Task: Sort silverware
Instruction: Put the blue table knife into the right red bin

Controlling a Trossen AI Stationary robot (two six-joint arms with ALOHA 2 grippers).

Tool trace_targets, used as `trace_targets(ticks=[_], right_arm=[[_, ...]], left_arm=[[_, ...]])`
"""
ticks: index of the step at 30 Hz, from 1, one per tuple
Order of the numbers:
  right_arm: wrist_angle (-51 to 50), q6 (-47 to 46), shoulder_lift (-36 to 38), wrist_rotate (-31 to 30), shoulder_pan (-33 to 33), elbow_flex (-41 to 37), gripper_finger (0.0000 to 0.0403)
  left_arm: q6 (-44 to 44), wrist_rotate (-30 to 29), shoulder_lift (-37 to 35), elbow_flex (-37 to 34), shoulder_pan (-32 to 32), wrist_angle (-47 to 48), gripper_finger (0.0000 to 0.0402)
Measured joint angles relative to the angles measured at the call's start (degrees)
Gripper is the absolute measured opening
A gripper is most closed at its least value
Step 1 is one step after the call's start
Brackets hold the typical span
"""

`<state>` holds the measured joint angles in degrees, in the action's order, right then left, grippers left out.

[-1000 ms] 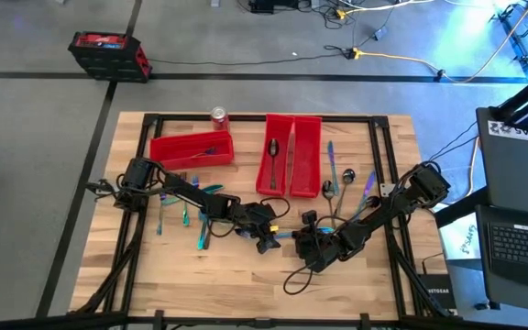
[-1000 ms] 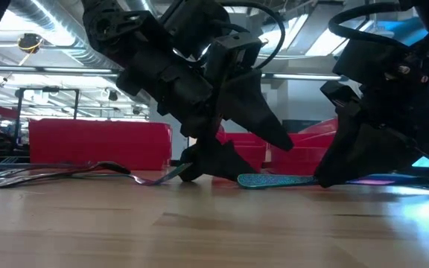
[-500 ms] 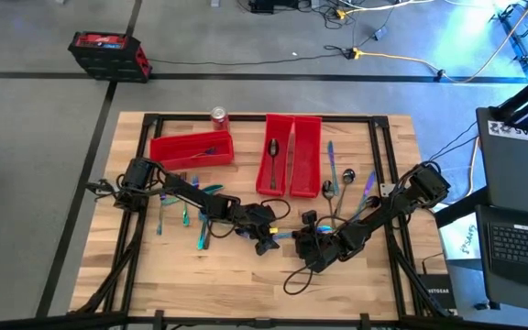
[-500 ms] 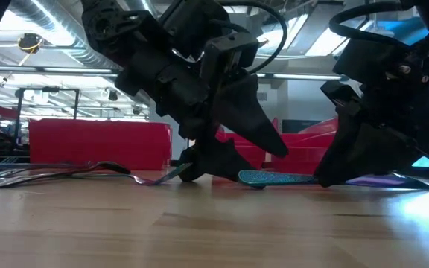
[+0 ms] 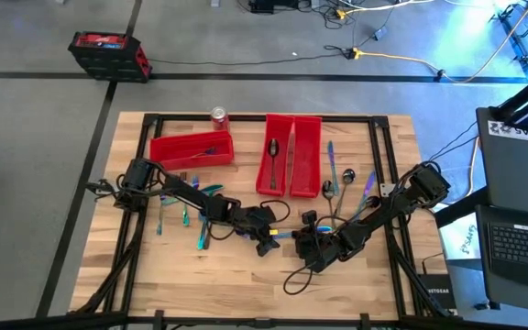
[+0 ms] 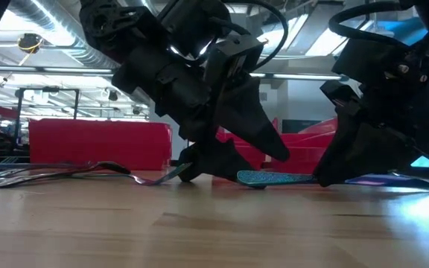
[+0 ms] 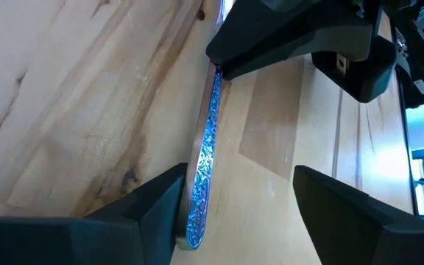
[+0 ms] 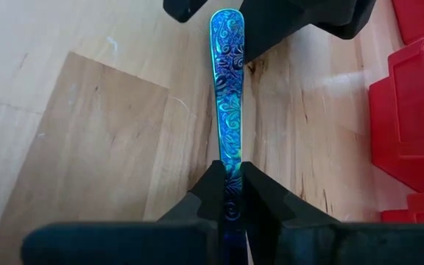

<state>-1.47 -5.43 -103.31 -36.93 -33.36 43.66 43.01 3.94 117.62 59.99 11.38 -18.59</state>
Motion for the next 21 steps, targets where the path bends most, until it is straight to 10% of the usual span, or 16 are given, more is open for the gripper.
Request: trace_targets(ticks=[11,21], right_arm=[[0.36,0.07,0.17,0.02,-0.09,0.02,0.0014],[0.82,-0.15,0.17,-0.56,-0.05,0.02,0.0013]], left_arm=[[-1.84,-1.74,0.0,-0.07,-0.1,-0.66,0.0047],[-2.46,-3.31,0.02,-0.14,0.09,-1.93,0.0018]])
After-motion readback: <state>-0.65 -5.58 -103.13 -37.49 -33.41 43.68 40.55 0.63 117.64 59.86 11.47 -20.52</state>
